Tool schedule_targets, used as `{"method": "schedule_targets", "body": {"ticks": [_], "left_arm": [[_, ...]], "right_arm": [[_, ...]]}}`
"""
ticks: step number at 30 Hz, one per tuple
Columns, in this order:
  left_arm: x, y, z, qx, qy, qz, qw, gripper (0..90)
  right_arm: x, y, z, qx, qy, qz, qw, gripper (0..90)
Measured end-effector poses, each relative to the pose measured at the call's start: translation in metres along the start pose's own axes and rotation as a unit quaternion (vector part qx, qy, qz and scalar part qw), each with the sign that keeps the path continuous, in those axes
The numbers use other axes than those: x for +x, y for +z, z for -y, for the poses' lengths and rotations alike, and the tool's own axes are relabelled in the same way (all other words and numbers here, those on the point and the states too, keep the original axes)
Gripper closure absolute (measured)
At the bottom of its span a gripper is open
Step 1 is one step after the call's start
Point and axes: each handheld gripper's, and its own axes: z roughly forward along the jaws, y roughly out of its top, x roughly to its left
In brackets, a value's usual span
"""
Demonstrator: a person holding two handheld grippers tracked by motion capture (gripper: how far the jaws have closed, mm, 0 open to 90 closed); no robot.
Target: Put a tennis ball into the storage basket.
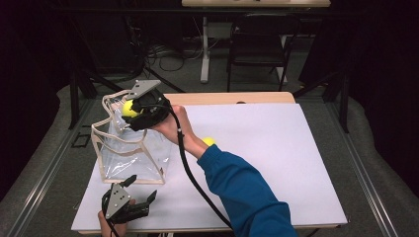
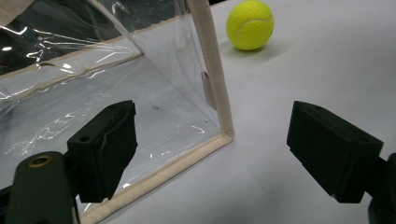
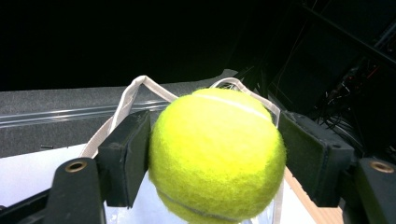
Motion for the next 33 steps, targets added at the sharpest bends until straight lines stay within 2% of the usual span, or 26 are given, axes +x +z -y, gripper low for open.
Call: {"method": "schedule_targets", "body": {"ticks": [4,11,27,33], "left_arm": [[0.000,0.000,0.000,-0.001,0.002,0.003,1.0000,16.2],[0.000,0.000,0.000,0.001,-0.001,0.003,1.0000,16.2],[0.000,0.000,0.000,0.000,0.000,0.004,1.0000,16.2],[0.000,0.000,0.000,0.000,-0.002,0.003,1.0000,16.2]], "right_arm": [[0.001,0.004,0.001,0.006,0.004,-0.005,1.0000,27.2],[0.005,0.011,0.001,0.017,-0.002,-0.017,0.9997,27.2],[0.011,0.020,0.002,0.032,-0.007,-0.030,0.9990,26.9],[0.014,0.027,0.002,0.048,-0.005,-0.043,0.9979,26.3]]}}
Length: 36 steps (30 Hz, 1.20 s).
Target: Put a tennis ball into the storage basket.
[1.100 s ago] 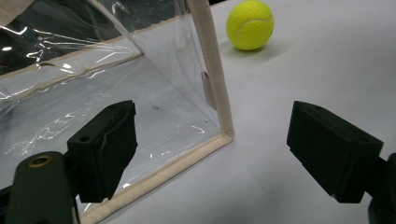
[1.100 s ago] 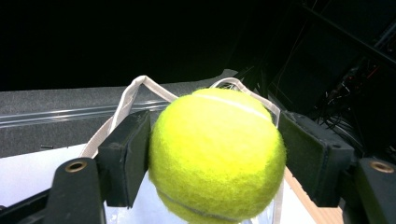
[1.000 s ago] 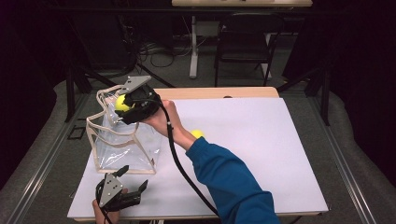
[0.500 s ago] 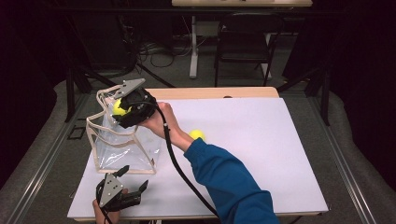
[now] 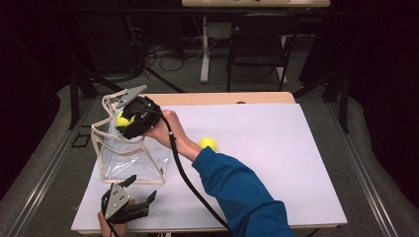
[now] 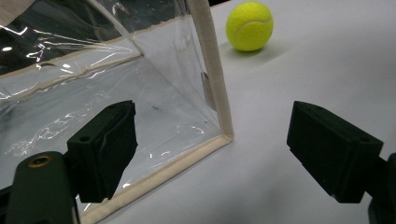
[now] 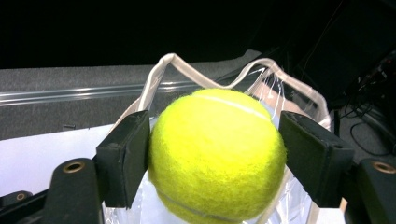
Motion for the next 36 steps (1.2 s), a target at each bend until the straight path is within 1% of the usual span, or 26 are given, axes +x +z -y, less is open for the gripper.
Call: {"method": "schedule_targets", "body": {"ticks": [1,3,4,5,6,7,8,9,10,11,15,17,20,21,25,26,27,28,30,36], "left_arm": [[0.000,0.000,0.000,0.001,0.001,0.001,1.0000,16.2],[0.000,0.000,0.000,0.000,0.001,0.002,1.0000,16.2],[0.000,-0.001,0.000,-0.001,0.000,0.000,1.0000,16.2],[0.000,-0.001,0.000,0.000,0.000,0.000,1.0000,16.2],[0.000,-0.002,0.000,0.000,0.000,0.000,1.0000,16.2],[0.000,-0.002,0.000,0.000,0.001,0.000,1.0000,16.2],[0.000,-0.002,0.000,0.000,0.001,0.000,1.0000,16.2],[0.000,-0.001,0.000,-0.001,0.001,0.001,1.0000,16.2],[0.000,-0.001,0.000,-0.001,0.001,0.001,1.0000,16.2],[0.000,-0.001,0.000,0.000,0.001,0.002,1.0000,16.2],[0.000,-0.001,0.000,-0.001,0.000,0.001,1.0000,16.2],[-0.001,-0.001,0.000,0.001,0.001,0.000,1.0000,16.2],[-0.001,-0.001,0.000,0.000,0.002,0.001,1.0000,16.2],[-0.001,-0.001,0.000,0.000,0.002,0.001,1.0000,16.2],[-0.001,0.000,0.000,0.002,0.000,0.001,1.0000,16.2],[-0.001,0.000,0.000,0.002,-0.003,0.002,1.0000,16.2],[-0.001,0.000,0.000,0.003,0.001,0.000,1.0000,16.2],[-0.001,0.000,0.000,0.002,0.002,0.001,1.0000,16.2],[-0.001,0.000,0.000,0.000,0.002,0.001,1.0000,16.2],[-0.001,0.000,0.000,0.000,0.001,0.002,1.0000,16.2]], "right_arm": [[0.000,0.001,0.000,0.004,0.003,-0.002,1.0000,26.0],[0.000,0.003,0.002,0.003,0.010,-0.006,0.9999,23.8],[-0.002,0.001,0.004,-0.002,0.018,-0.008,0.9998,18.1],[-0.002,-0.001,0.006,-0.007,0.023,-0.008,0.9997,12.9],[-0.003,-0.003,0.008,-0.011,0.025,-0.009,0.9996,13.5],[-0.005,-0.005,0.010,-0.016,0.030,-0.017,0.9993,11.2],[-0.005,-0.005,0.010,-0.016,0.030,-0.017,0.9993,11.2],[-0.007,-0.011,0.014,-0.014,0.030,-0.022,0.9992,6.4],[-0.007,-0.011,0.014,-0.014,0.030,-0.022,0.9992,6.4],[-0.009,-0.017,0.019,-0.015,0.031,-0.030,0.9990,4.2],[-0.012,-0.027,0.028,-0.013,0.028,-0.033,0.9990,2.3],[-0.014,-0.033,0.033,-0.014,0.030,-0.034,0.9989,1.7],[-0.017,-0.043,0.041,-0.018,0.039,-0.037,0.9984,1.0],[-0.018,-0.046,0.043,-0.018,0.037,-0.036,0.9985,0.9],[-0.019,-0.052,0.049,-0.021,0.039,-0.035,0.9984,0.6],[-0.019,-0.058,0.052,-0.026,0.037,-0.032,0.9984,0.6],[-0.019,-0.058,0.052,-0.026,0.037,-0.032,0.9984,0.6],[-0.019,-0.062,0.053,-0.029,0.039,-0.032,0.9983,0.6],[-0.018,-0.066,0.056,-0.032,0.040,-0.031,0.9982,0.6],[-0.017,-0.075,0.064,-0.029,0.038,-0.029,0.9984,0.6]]}}
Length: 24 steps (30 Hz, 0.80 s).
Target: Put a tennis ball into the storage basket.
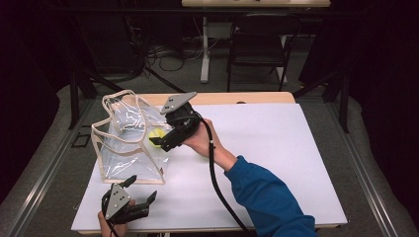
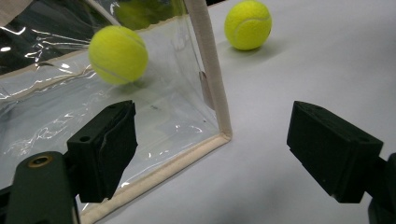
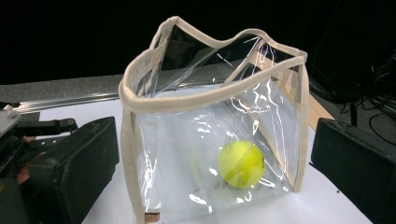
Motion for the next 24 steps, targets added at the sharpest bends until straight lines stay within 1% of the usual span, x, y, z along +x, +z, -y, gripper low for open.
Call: {"method": "schedule_targets", "body": {"ticks": [1,3,4,10,12,17,22,24], "left_arm": [[0.000,0.000,0.000,0.002,-0.003,0.000,1.0000,16.2],[0.000,0.000,0.000,0.001,-0.003,0.001,1.0000,16.2],[0.000,0.000,0.000,0.001,-0.003,0.001,1.0000,16.2],[-0.001,0.001,0.000,0.001,0.001,0.001,1.0000,16.2],[0.000,0.001,0.000,0.005,0.002,-0.001,1.0000,16.2],[0.000,0.001,0.000,0.005,0.001,-0.001,1.0000,16.2],[-0.001,0.001,0.000,0.005,0.004,-0.001,1.0000,16.2],[-0.001,0.002,0.000,0.005,0.001,-0.002,1.0000,16.2]], "right_arm": [[0.000,-0.004,0.005,0.004,0.000,0.002,1.0000,0.6],[0.000,-0.005,0.007,0.006,-0.001,0.004,1.0000,0.6],[0.000,-0.008,0.013,0.011,-0.001,0.008,0.9999,0.6],[0.000,-0.017,0.031,0.022,0.004,0.015,0.9996,0.7],[0.000,-0.021,0.036,0.022,0.007,0.016,0.9996,0.9],[-0.003,-0.031,0.051,0.027,0.011,0.023,0.9993,1.1],[-0.006,-0.037,0.069,0.032,0.025,0.029,0.9988,1.2],[-0.008,-0.039,0.076,0.031,0.027,0.026,0.9988,1.1]]}}
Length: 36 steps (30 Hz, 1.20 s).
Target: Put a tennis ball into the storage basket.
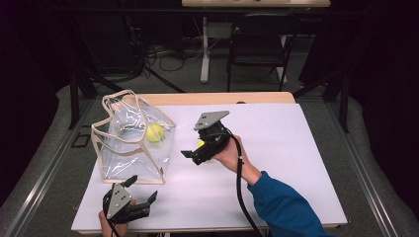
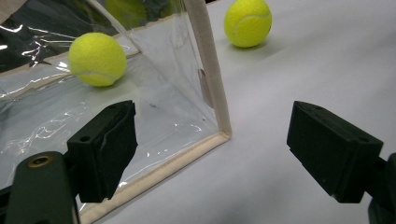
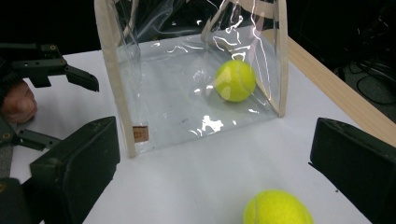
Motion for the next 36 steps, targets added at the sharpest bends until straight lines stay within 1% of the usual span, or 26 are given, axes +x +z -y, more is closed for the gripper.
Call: {"method": "schedule_targets", "body": {"ticks": [3,6,9,10,11,15,20,22,24,25,26,28,30,32,35,36], "left_arm": [[0.000,0.000,0.000,0.000,0.001,0.003,1.0000,16.2],[0.000,-0.001,0.000,-0.001,0.004,0.002,1.0000,16.2],[-0.001,-0.001,0.000,-0.002,0.007,0.003,1.0000,16.2],[-0.001,-0.001,0.000,-0.002,0.007,0.003,1.0000,16.2],[-0.001,-0.001,0.000,-0.004,0.006,0.002,1.0000,16.2],[-0.001,0.000,0.000,-0.001,0.005,0.002,1.0000,16.2],[-0.002,0.000,0.000,-0.002,0.009,0.002,1.0000,16.2],[-0.002,-0.001,-0.001,-0.001,0.012,0.001,0.9999,16.2],[-0.003,-0.001,-0.001,-0.002,0.011,-0.001,0.9999,16.2],[-0.003,-0.001,-0.001,-0.002,0.011,-0.001,0.9999,16.2],[-0.002,0.000,0.000,-0.003,0.006,0.000,1.0000,16.2],[-0.002,0.000,0.000,-0.003,0.007,0.000,1.0000,16.2],[-0.002,0.000,0.000,-0.002,0.007,0.000,1.0000,16.2],[-0.003,0.000,0.000,-0.002,0.009,-0.003,1.0000,16.2],[-0.003,-0.001,-0.001,-0.002,0.012,-0.003,0.9999,16.2],[-0.003,-0.001,-0.001,-0.002,0.012,-0.003,0.9999,16.2]], "right_arm": [[-0.003,-0.002,0.011,0.002,0.006,-0.001,1.0000,1.1],[-0.006,-0.004,0.020,0.000,0.014,0.001,0.9999,1.1],[-0.005,-0.005,0.029,0.001,0.015,0.010,0.9998,1.1],[-0.005,-0.005,0.029,0.001,0.015,0.010,0.9998,1.1],[-0.004,-0.007,0.036,0.002,0.017,0.012,0.9998,1.0],[-0.003,-0.011,0.049,0.009,0.021,0.020,0.9995,0.9],[-0.004,-0.015,0.066,0.016,0.031,0.028,0.9990,0.9],[-0.003,-0.017,0.071,0.017,0.031,0.031,0.9989,0.8],[-0.002,-0.020,0.076,0.025,0.024,0.041,0.9985,0.7],[-0.002,-0.020,0.076,0.025,0.024,0.041,0.9985,0.7],[-0.002,-0.021,0.081,0.030,0.026,0.039,0.9985,0.4],[-0.001,-0.023,0.086,0.036,0.025,0.044,0.9980,0.4],[-0.001,-0.024,0.089,0.037,0.025,0.045,0.9980,0.3],[0.000,-0.025,0.097,0.036,0.034,0.045,0.9977,0.2],[0.001,-0.026,0.106,0.038,0.041,0.046,0.9973,0.1],[0.001,-0.026,0.106,0.038,0.041,0.046,0.9973,0.1]]}}
